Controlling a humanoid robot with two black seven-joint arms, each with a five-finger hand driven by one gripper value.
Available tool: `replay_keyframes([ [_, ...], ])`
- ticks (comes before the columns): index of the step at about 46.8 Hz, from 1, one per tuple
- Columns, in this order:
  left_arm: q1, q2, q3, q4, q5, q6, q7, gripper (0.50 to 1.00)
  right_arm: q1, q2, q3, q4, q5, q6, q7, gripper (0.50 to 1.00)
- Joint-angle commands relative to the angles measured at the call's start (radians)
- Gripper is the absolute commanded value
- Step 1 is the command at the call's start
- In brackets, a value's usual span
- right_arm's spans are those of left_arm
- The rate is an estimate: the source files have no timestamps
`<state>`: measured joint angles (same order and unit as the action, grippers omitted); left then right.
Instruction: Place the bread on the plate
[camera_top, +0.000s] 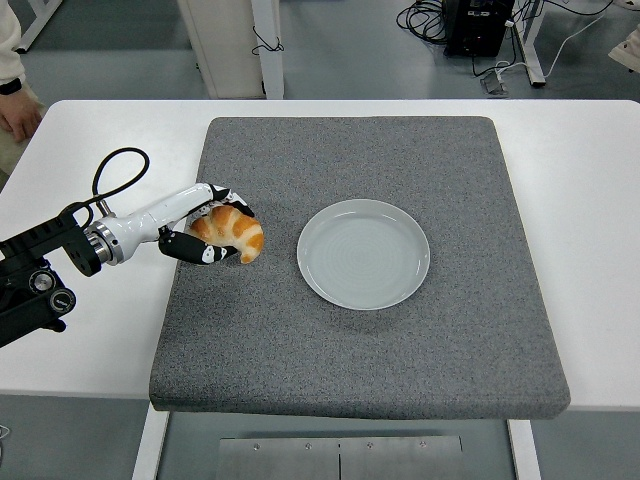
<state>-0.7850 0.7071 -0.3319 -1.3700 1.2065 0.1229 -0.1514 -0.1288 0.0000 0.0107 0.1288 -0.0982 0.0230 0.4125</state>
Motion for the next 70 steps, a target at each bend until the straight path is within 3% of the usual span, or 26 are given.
replay_keyframes([
  [1, -0.013, 0.003, 0.001, 0.0, -0.009, -0.003, 0.0, 0.5, 0.0, 0.0, 0.0, 0.0, 0.0, 0.0, 0.0, 1.0],
  [13, -0.082, 0.054, 0.001, -0.003, -0.038, -0.035, 0.004, 0.5, 0.0, 0.0, 0.0, 0.0, 0.0, 0.0, 0.0, 1.0],
  [27, -0.229, 0.106, 0.001, -0.004, -0.064, -0.123, 0.003, 0.5, 0.0, 0.0, 0.0, 0.0, 0.0, 0.0, -0.001, 1.0],
  [52, -0.464, 0.117, 0.001, -0.001, -0.097, -0.244, 0.006, 0.5, 0.0, 0.0, 0.0, 0.0, 0.0, 0.0, 0.0, 1.0],
  [70, -0.517, 0.063, 0.011, -0.001, -0.096, -0.278, -0.004, 0.5, 0.0, 0.0, 0.0, 0.0, 0.0, 0.0, -0.001, 1.0],
])
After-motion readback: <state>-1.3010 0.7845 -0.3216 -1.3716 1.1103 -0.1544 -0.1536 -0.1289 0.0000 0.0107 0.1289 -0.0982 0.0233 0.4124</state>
